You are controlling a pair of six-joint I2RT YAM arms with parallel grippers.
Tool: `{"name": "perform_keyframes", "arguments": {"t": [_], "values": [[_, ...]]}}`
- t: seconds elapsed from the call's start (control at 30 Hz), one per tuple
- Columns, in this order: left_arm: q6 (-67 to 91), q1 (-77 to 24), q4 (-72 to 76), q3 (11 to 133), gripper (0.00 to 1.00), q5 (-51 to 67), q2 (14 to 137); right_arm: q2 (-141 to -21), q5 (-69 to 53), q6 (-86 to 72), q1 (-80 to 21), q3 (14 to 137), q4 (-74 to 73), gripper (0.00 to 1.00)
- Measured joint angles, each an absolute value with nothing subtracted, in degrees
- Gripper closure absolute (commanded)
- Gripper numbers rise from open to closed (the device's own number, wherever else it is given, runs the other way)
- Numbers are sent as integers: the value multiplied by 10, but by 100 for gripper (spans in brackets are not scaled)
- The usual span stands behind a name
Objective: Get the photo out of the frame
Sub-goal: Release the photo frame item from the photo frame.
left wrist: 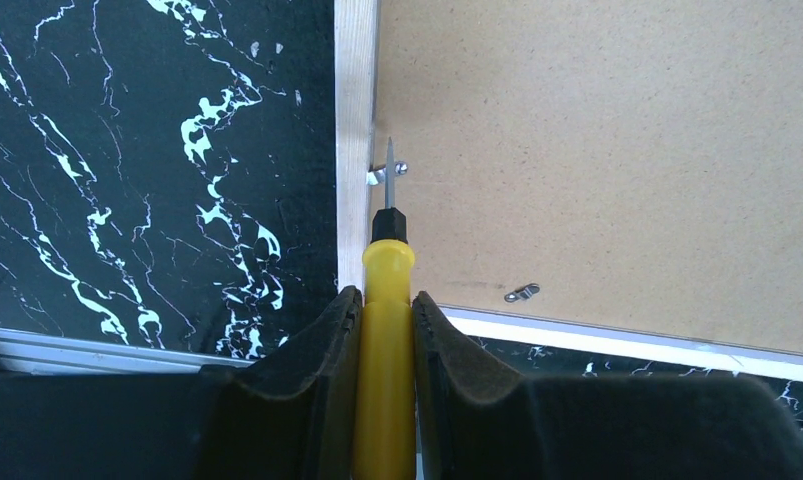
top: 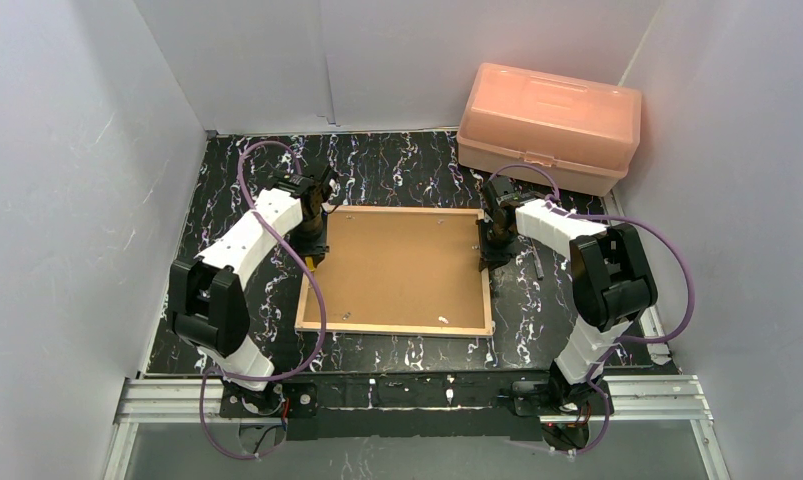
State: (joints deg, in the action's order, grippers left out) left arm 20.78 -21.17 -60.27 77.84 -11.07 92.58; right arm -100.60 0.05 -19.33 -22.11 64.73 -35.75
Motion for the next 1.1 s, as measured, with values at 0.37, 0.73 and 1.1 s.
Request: {"name": "perform_keyframes", "arguments": {"t": [0.37, 0.73, 1.1], "values": [[206, -212, -611, 764, 100, -111, 936, -1006, 1, -193, -221, 648, -358, 91], [217, -211, -628, 759, 100, -98, 936, -1006, 1, -194, -221, 648, -358, 91], [227, -211, -657, 759, 100, -83, 936, -1006, 2, -195, -221, 648, -358, 91]]}}
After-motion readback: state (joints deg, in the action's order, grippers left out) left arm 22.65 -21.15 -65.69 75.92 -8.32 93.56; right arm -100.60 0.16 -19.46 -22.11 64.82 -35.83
